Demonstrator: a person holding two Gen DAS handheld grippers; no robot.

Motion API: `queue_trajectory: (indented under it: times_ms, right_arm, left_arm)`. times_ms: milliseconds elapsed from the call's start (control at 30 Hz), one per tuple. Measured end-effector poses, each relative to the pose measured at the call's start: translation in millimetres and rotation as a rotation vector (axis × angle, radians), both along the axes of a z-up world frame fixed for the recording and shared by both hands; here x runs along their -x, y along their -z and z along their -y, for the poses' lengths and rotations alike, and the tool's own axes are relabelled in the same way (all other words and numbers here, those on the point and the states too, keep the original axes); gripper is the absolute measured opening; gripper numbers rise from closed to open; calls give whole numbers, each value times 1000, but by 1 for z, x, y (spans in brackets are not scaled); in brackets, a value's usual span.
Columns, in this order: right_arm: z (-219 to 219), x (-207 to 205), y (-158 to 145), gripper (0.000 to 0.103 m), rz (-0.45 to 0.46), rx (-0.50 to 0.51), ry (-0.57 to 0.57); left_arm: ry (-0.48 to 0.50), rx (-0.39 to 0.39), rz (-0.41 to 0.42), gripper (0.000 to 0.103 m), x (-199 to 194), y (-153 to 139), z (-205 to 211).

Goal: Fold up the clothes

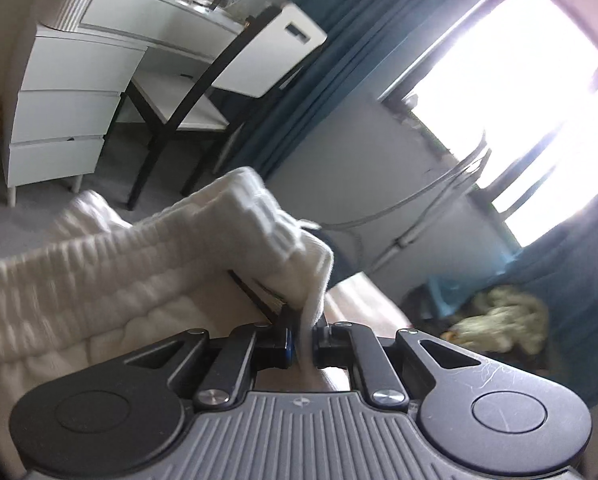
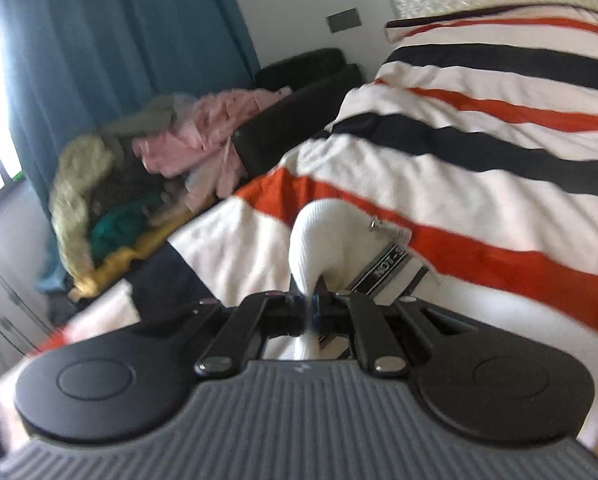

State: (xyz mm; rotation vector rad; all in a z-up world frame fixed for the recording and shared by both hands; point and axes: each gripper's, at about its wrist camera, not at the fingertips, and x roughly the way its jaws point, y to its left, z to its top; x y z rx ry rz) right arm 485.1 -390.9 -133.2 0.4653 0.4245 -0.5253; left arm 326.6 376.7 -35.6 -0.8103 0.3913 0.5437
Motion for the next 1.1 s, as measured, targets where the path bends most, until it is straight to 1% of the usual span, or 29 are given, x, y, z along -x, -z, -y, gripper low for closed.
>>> queue_trajectory:
  times_ms: [33,100,167,300,367,433,467,500,533,567,600,633,667,733,800,900,967,1000,1067,1100]
  right_arm:
    - [-4,-12,11,7,-22,25,-1]
    - [-6,-24,29,7,-49,29,0]
    - [-3,-29,38,7,-57,18,1]
    - [-1,-22,31,9,-56,-7,-7]
    - [1,-10,23,10,-30,-46,-4]
    - [1,7,12,11,2,-67,-24]
    - [0,18,6,15,11,-75,-45]
    - [0,30,1,19,18,-86,-62]
    - [0,44,-4,26,32,-99,-75]
    - [0,59,-8,35,49,-116,-87]
    - [1,75,-12,41,64,-138,-104]
    - [3,92,-14,51,79,-167,-124]
    - [5,109,-15,53,92,-198,-136]
    - [9,143,-13,54,114,-265,-150]
    - [13,176,-6,54,129,-335,-139]
    - [19,217,15,54,151,-450,-91]
    - [19,224,32,54,131,-538,-91]
    - [19,226,42,54,117,-584,-93]
    - [18,220,60,54,92,-687,-117]
    - [16,213,68,54,80,-730,-135]
  left_arm:
    - [-4,-13,-23,9,-16,8,1]
    - [-13,-38,-70,10,-48,25,3]
    - [-14,-22,-101,12,-64,30,2]
    - [34,-5,-141,14,-73,27,-6]
    - [53,28,-133,19,-64,24,-13]
    - [88,39,-121,29,-53,17,-14]
    - [136,41,-112,48,-47,13,-14]
    - [191,43,-102,54,-41,8,-13]
    - [242,33,-84,53,-33,5,-11]
    - [250,11,-58,55,-18,2,-7]
    - [247,-13,-30,62,-1,0,-2]
    - [239,-9,-20,66,14,1,0]
    - [230,2,-15,72,28,1,2]
    - [235,64,-14,73,51,10,1]
    - [217,124,-19,73,74,20,1]
    - [151,169,-33,73,108,33,-3]
    - [96,239,-46,78,119,44,-4]
    - [80,280,-50,78,120,50,-6]
    - [51,349,-12,78,121,63,-8]
    - [35,358,7,78,119,67,-9]
